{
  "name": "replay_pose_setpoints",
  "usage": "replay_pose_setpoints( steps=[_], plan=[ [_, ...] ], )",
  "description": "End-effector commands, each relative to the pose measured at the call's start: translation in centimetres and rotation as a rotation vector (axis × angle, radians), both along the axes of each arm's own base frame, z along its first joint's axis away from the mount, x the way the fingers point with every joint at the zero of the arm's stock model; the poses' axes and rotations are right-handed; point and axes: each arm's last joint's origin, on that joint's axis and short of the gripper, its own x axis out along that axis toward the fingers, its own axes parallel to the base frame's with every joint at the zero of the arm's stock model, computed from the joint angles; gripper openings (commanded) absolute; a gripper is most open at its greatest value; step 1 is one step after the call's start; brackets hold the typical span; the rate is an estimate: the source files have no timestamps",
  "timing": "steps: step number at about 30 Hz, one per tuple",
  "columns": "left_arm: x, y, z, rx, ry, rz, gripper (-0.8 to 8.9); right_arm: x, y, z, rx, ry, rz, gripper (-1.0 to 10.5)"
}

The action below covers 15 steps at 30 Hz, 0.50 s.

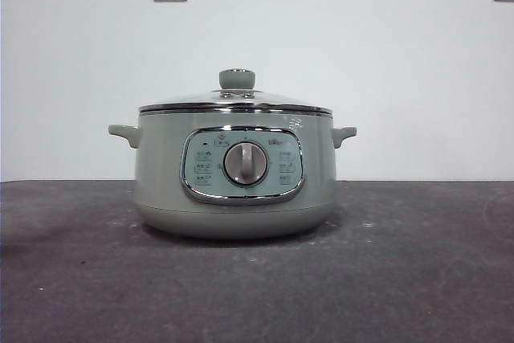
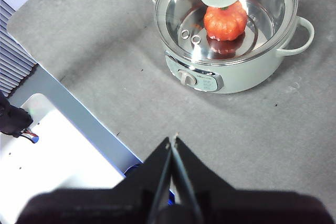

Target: Pick up the pumpkin,open the lid,put the pumpkin in the pot,close the lid

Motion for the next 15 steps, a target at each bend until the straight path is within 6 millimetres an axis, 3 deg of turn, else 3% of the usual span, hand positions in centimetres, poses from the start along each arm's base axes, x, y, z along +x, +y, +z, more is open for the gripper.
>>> replay_pose_setpoints(
  steps=[1, 8, 15],
  plan=[
    [0.4, 0.1, -3.5, -0.040, 0.040, 0.027, -0.01, -0.2, -0.1, -0.1, -0.006, 0.016, -0.005, 0.0],
    [0.5, 0.3, -8.8, -0.073, 0.098, 0.100, -0.02, -0.2, -0.1, -0.1, -0.005, 0.015, -0.006, 0.0],
    [0.7, 0.5, -11.6, -0.079, 0.148, 0.168, -0.02, -0.2, -0.1, -0.1, -0.005, 0.016, -0.006, 0.0]
  ],
)
